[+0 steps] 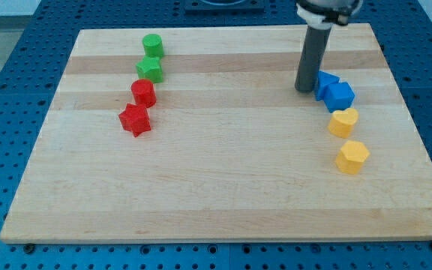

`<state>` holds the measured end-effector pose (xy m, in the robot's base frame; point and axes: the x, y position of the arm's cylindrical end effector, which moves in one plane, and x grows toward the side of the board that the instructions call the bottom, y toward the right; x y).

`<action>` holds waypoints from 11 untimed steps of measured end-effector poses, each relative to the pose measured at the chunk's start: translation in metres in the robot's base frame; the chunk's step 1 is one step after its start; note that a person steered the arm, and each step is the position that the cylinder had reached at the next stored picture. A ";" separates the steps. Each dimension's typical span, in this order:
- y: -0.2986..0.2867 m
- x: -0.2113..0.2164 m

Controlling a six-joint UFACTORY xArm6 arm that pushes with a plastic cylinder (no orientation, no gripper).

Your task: Move the blue cube towards the top center

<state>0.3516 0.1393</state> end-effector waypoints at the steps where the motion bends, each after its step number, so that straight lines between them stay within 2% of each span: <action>1: 0.017 -0.023; 3: 0.026 -0.055; 5: 0.029 -0.059; 6: 0.072 -0.042; 9: 0.044 0.037; 10: 0.039 0.040; 11: 0.031 0.067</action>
